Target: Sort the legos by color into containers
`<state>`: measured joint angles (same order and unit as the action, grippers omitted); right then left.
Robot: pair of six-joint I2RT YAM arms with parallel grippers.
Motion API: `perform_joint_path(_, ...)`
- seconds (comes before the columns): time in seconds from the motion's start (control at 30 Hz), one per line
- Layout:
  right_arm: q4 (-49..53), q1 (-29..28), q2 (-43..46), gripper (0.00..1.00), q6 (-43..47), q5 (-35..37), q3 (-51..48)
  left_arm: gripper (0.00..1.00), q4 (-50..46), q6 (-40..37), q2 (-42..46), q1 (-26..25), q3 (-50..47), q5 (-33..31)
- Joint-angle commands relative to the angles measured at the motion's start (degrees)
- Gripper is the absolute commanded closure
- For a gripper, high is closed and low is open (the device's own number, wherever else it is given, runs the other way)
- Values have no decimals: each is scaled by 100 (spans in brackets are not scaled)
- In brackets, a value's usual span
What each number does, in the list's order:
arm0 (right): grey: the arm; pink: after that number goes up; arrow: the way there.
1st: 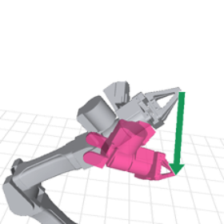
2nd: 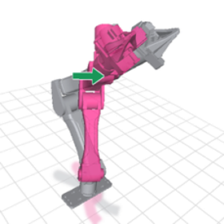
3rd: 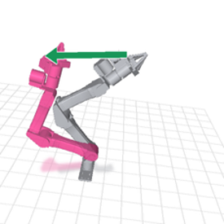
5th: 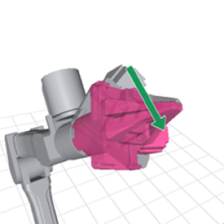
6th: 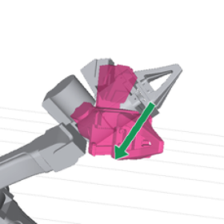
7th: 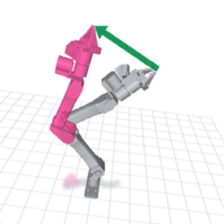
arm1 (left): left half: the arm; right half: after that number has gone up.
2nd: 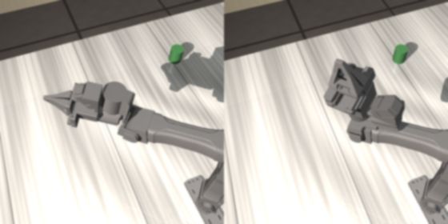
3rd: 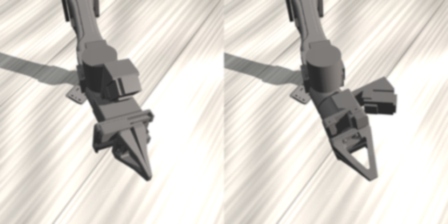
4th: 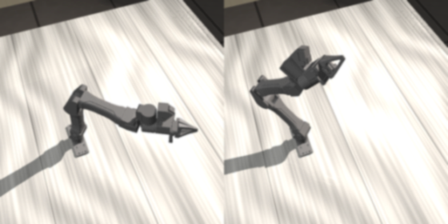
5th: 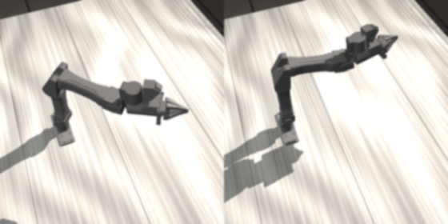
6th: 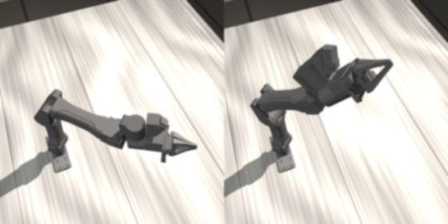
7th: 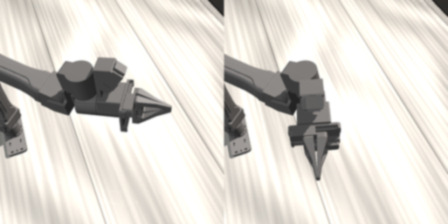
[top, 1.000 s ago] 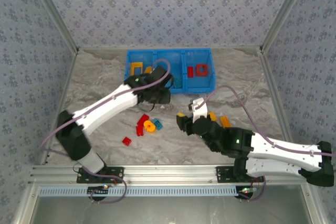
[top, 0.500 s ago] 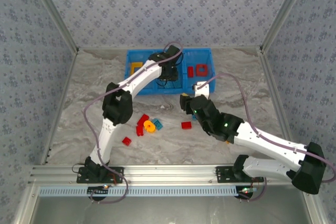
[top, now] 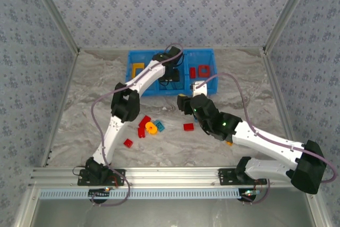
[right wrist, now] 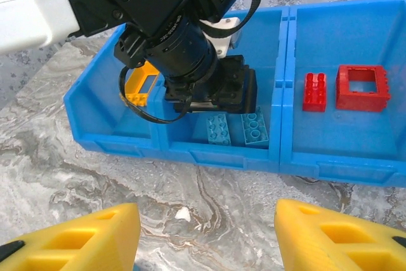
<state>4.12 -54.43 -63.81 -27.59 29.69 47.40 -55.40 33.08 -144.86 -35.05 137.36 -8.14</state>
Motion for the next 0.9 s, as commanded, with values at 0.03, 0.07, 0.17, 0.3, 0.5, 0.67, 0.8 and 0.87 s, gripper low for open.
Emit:
perform_joint_path(0.03,102,-55,190,39,9,-43,-2,41,-217,48,534,-86,213,40)
perform_joint_path(0.07,138,-73,201,39,63,-61,-2,41,-220,64,638,-106,213,40)
perform_joint_path(0.17,289,-159,203,40,265,-209,-17,41,-265,87,1105,-184,126,7)
perform_joint_path(0.3,378,-493,91,41,675,-790,-159,41,-53,178,2172,-279,-633,-104)
perform_joint_path(0.5,551,-1317,-650,42,637,-1195,-327,39,724,328,4448,-300,-3128,-233)
perform_joint_path(0.67,429,-1438,-1411,40,684,-1605,-457,37,1140,497,6334,-311,-5256,-50)
perform_joint_path(0.8,237,-1304,-2024,36,947,-1866,-434,37,1134,790,7744,-412,-6743,307)
perform_joint_path(0.87,102,-1184,-2361,34,1066,-2049,-378,37,1090,1023,8405,-454,-7386,535)
